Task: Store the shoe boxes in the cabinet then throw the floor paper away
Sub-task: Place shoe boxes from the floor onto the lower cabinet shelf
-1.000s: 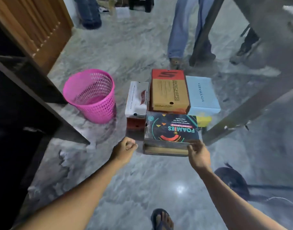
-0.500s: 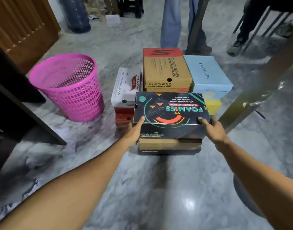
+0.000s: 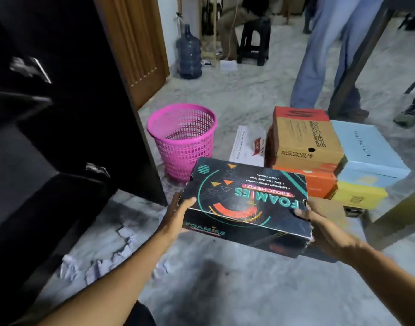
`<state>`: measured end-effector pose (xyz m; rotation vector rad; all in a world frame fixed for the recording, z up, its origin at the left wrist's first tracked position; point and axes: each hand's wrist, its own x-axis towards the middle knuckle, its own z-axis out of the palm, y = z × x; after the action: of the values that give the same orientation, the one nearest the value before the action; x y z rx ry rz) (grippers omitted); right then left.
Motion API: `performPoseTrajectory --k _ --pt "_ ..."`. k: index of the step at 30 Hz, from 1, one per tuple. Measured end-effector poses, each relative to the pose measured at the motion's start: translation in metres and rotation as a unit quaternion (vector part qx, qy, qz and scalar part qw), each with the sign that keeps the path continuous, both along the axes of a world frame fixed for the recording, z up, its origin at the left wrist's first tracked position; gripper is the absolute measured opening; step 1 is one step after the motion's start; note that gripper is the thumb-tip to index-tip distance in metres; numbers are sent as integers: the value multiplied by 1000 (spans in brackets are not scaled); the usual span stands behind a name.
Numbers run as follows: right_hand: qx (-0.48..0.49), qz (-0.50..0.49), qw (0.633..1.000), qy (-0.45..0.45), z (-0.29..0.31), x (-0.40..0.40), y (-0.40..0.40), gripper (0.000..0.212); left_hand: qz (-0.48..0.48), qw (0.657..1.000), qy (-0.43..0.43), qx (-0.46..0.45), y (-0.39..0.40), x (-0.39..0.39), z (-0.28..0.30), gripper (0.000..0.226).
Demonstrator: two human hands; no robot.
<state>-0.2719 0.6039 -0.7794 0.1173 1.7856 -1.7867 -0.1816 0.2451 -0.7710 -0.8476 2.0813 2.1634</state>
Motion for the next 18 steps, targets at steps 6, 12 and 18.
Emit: performPoseTrajectory --k 6,12,18 --pt "-11 143 990 13 1 26 -116 77 112 994 -10 -8 -92 82 -4 17" --pt "40 200 978 36 11 37 -227 70 251 967 -9 41 -170 144 -31 60" --pt "41 272 961 22 7 35 -342 70 412 909 11 55 -226 166 -35 36"
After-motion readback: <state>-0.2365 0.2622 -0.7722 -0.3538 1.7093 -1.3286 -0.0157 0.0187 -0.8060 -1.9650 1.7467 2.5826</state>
